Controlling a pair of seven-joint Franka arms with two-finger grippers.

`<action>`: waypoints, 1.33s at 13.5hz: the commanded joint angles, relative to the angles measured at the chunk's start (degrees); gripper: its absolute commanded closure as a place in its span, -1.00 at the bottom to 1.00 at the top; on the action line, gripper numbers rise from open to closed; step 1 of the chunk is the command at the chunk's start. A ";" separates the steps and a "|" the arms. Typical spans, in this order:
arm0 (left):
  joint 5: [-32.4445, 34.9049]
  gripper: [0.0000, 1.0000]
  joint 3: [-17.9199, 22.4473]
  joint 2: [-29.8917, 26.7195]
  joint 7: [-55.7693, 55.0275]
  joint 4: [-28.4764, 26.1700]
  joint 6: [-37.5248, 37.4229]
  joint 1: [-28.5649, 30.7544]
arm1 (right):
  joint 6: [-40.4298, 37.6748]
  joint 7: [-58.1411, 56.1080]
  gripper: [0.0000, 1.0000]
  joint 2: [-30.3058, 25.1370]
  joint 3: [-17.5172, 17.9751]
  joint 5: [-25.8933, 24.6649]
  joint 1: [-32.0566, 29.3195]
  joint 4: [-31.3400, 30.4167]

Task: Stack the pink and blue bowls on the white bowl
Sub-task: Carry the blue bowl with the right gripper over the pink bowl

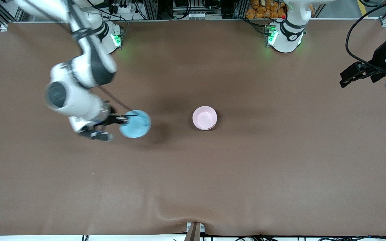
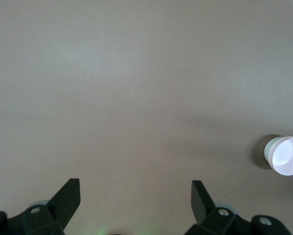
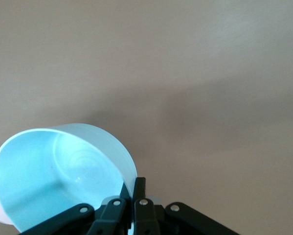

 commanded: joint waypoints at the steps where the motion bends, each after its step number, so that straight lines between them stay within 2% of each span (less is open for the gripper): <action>1: -0.11 -1.00 -0.01 -0.69 0.59 -0.54 0.22 0.85 | 3.94 7.46 1.00 0.98 -0.84 3.24 5.08 -0.60; 4: -0.11 -1.00 -0.01 -0.95 0.77 -0.36 1.18 1.64 | 11.12 12.65 1.00 3.16 -0.84 10.35 10.35 -0.34; 5: -0.11 -1.00 -0.01 -1.13 0.77 -0.27 1.19 1.82 | 13.16 14.58 1.00 4.05 -0.84 11.24 12.19 -0.34; 9: -0.19 -1.00 -0.01 -1.13 0.77 -0.19 1.28 1.82 | 20.02 25.48 1.00 8.96 -0.84 11.43 20.46 0.27; 11: -0.19 -1.00 -0.01 -1.13 0.77 -0.19 1.36 1.82 | 20.82 29.88 1.00 11.95 -0.84 11.43 22.84 1.77; 14: -0.37 -1.00 -0.01 -0.96 0.77 -0.19 1.63 1.82 | 23.98 30.86 1.00 14.07 -0.93 11.43 23.73 1.86; 18: -0.46 -1.00 -0.01 -0.96 1.91 -0.27 1.72 1.82 | 24.34 30.86 1.00 14.43 -0.93 11.43 23.82 1.95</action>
